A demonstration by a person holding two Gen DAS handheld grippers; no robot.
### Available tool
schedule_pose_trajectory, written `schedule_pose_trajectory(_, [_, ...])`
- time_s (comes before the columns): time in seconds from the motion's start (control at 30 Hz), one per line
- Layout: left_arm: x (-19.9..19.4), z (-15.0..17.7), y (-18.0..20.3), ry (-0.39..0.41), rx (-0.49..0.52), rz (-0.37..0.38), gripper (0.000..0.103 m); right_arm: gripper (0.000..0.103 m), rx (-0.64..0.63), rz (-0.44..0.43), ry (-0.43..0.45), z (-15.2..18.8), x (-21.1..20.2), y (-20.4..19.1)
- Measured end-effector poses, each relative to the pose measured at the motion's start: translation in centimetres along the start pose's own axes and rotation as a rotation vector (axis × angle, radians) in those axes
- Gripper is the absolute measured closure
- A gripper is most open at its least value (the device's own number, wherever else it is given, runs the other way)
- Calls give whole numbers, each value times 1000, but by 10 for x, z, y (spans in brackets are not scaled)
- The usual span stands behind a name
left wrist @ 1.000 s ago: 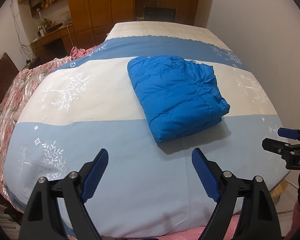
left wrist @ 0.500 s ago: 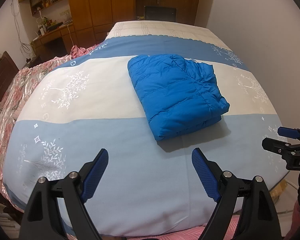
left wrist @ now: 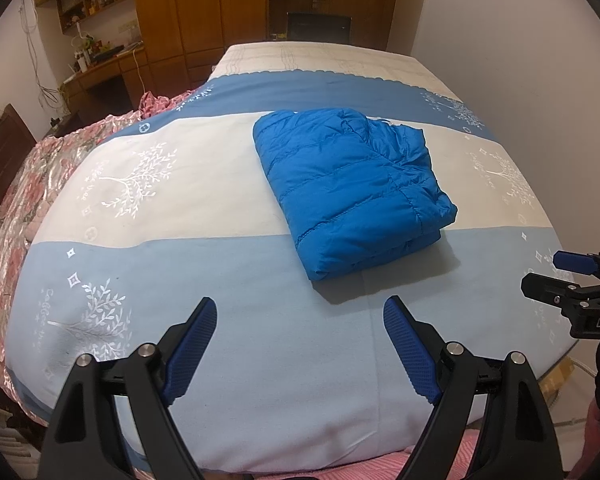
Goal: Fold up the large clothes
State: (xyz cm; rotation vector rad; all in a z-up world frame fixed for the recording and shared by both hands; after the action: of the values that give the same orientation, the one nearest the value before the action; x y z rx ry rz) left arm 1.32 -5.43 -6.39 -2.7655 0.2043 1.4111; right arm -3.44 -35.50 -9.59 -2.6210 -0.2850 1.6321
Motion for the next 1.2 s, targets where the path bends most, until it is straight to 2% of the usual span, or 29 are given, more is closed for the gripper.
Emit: schedule_pose_trajectory(1.2, [4, -5, -3, 3, 17, 6, 17, 9, -1, -6, -1, -9, 6, 6])
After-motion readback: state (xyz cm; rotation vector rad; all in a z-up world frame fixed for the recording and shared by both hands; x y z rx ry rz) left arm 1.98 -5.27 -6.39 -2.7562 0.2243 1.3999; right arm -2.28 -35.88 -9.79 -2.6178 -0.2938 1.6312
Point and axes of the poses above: each gripper's, at about its wrist camera, not at the fingertips, and x roughly the way its jaws point, y to its right, z to its underside, the point moved 8 cm from there along x, roughly the way its jaws point, and after that the axes turned 5 degrees about y, right-handed, at the moved point
